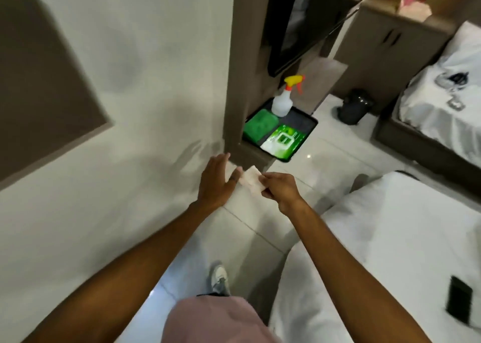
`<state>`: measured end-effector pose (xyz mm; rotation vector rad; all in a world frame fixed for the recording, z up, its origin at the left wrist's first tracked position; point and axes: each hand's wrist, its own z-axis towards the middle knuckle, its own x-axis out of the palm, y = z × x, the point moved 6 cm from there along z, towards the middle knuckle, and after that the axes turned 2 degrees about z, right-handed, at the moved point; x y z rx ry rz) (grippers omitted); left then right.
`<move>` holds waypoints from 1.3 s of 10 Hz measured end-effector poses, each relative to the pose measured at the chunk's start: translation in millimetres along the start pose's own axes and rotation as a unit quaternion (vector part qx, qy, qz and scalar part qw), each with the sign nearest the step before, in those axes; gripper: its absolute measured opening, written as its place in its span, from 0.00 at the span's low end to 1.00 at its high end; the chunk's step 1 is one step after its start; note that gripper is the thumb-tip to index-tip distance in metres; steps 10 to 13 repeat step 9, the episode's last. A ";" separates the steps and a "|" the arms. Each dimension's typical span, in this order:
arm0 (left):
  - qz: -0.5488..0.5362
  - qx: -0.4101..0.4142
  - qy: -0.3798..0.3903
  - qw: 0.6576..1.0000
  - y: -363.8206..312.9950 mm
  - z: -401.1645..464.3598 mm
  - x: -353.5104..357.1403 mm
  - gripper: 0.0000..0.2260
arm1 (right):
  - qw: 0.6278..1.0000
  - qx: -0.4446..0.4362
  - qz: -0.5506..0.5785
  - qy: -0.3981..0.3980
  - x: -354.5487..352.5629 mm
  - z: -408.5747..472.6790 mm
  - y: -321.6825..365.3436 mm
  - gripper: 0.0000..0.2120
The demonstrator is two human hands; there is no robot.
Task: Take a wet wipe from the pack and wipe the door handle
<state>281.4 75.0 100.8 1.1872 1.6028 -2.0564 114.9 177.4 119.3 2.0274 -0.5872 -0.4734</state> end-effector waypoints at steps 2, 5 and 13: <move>0.191 0.100 0.007 0.977 -67.1 117.6 72.2 0.34 | 0.994 -0.010 -0.078 -0.077 -89.5 152.3 65.3 0.00; 0.240 -0.016 0.053 0.969 -89.3 211.6 178.9 0.39 | 0.964 -0.011 -0.248 -0.093 -185.6 365.3 115.7 0.12; 0.275 -0.079 -0.012 0.958 -127.4 220.7 242.5 0.33 | 0.928 -0.124 -0.347 -0.062 -204.7 471.6 144.1 0.16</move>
